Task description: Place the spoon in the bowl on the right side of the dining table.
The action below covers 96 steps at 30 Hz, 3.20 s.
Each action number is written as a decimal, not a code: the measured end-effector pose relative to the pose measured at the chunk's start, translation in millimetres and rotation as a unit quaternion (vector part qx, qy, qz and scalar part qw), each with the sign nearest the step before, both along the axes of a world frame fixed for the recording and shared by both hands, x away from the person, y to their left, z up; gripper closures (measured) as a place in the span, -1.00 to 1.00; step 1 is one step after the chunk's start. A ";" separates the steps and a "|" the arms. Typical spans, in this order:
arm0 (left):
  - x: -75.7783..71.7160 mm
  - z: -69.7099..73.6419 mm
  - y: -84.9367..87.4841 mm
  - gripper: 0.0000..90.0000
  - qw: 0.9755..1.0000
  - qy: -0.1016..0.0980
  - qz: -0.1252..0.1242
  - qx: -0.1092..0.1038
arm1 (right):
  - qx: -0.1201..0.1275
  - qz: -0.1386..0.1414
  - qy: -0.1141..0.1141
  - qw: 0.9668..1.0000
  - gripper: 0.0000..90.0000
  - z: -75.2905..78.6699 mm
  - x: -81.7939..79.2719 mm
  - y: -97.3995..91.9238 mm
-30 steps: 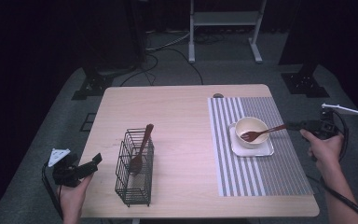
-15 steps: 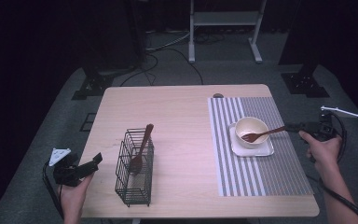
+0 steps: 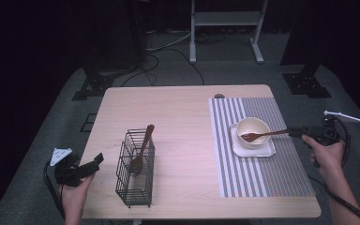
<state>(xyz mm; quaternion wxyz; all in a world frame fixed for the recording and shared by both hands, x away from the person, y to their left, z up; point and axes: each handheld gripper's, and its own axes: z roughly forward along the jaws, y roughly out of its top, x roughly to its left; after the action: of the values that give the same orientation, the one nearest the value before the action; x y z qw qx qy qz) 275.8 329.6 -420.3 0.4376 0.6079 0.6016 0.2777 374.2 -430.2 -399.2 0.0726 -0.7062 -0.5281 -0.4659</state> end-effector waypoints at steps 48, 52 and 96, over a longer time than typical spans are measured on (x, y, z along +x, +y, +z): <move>-3.3 3.7 -2.1 -0.95 1.000 -0.005 -0.005 0.002 | -0.037 0.081 -0.004 0.996 -0.23 -14.7 -34.0 40.8; -3.1 3.6 -2.6 -0.95 1.000 -0.005 -0.007 0.003 | -0.035 0.089 -0.003 0.995 -0.23 -17.3 -34.6 46.6; -3.4 3.7 -1.9 -0.95 1.000 -0.006 -0.005 0.003 | -0.042 0.154 -0.001 0.987 -0.25 -30.7 -55.1 92.6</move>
<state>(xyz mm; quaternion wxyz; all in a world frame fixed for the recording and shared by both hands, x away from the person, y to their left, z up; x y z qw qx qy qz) 272.3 327.7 -416.6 0.4407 0.6107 0.5951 0.2804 319.1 -337.7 -429.9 0.1128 -0.6182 -0.6500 -0.4273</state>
